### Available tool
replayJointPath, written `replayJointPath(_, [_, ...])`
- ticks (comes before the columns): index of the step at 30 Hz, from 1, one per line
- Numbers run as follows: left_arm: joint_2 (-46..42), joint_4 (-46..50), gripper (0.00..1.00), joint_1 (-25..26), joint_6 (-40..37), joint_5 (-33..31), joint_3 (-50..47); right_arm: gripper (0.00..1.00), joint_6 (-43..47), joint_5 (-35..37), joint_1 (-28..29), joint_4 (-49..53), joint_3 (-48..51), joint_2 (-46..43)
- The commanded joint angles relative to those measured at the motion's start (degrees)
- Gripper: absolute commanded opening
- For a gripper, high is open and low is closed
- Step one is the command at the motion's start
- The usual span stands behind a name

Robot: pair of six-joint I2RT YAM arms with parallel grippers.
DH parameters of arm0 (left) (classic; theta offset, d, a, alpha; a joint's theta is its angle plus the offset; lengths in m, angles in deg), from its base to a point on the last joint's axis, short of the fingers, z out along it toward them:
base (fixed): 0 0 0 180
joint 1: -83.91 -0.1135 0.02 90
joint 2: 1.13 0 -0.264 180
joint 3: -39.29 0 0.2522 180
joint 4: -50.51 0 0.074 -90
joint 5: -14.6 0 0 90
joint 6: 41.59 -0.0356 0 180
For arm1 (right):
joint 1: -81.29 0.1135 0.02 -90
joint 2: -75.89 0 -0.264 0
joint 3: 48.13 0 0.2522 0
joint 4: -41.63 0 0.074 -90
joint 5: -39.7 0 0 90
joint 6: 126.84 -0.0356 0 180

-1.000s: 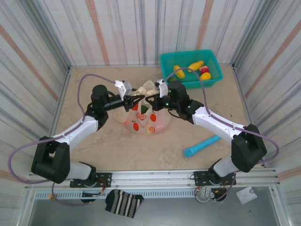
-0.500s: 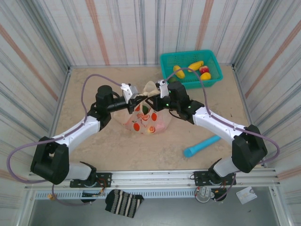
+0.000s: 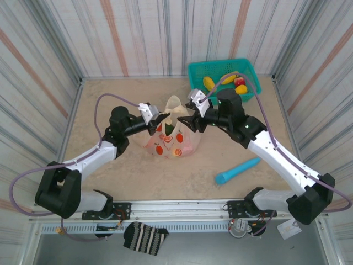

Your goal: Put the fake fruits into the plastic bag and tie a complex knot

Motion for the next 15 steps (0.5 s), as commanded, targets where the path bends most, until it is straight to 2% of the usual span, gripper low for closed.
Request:
replayJointPath(1, [-1.45,-3.75,0.00,-0.30,-0.72,1.21,-0.78,0.74,18.27,-4.06,-0.09,9.61,-4.75,5.17])
replayJointPath(4, [-2.11,-3.51,0.00,-0.37,-1.05,1.58,-1.05,0.80,24.31,-4.92,-0.44,12.34,-8.88,11.02])
replayJointPath(8, [-3.35,-2.03,0.00,-0.37,-2.05,2.81,-1.25,0.82,29.01,-6.59,-0.37,10.78,-12.16,15.67])
replayJointPath(15, [-4.17,-0.31,0.00,-0.30,-3.19,4.00,-1.04,0.75,32.30,-9.08,-1.02,16.45,-21.20,23.22])
